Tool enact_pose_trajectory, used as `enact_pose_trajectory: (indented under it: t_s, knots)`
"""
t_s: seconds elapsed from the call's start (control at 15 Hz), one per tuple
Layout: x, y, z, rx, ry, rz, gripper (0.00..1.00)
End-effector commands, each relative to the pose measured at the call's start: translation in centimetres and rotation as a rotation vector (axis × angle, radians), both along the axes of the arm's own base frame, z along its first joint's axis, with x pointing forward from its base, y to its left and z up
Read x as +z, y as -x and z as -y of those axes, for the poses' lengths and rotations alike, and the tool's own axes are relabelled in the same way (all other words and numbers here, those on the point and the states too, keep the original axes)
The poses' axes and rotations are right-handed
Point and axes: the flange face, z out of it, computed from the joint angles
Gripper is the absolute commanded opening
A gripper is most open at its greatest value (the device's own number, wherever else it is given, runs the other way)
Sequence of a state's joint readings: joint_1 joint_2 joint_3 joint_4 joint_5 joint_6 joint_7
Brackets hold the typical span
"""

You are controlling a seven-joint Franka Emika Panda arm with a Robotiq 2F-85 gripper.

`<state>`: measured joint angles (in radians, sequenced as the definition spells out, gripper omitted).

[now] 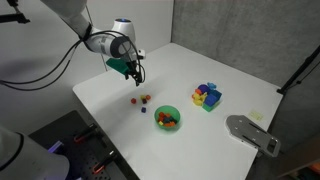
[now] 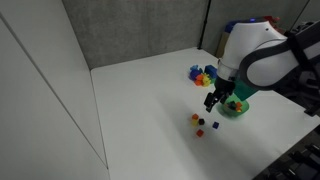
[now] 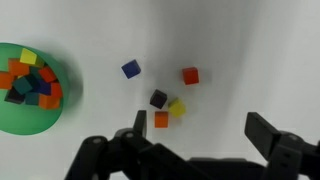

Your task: Put the block into the bowl

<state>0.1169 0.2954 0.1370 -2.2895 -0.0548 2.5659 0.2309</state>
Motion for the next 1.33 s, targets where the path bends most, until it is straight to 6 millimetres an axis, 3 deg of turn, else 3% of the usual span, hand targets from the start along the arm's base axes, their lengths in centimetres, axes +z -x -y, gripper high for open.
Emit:
enact_pose_trajectory:
  t_s: [0.0,0.13,0.27,0.8,1.27]
  knots:
    - [-0.9,-0.1,0.0,0.006,-0.003,0.000,1.00]
    - [-1.9,-0.1,0.1,0.007,-0.001,-0.009,1.00]
    - [-1.7,-0.1,0.0,0.009,-0.001,-0.006,1.00]
    - [-8.4,0.2,-2.1,0.053,-0.001,-0.019,1.00]
    - [-12.6,-0.7,-1.1,0.034,-0.003,-0.029,1.00]
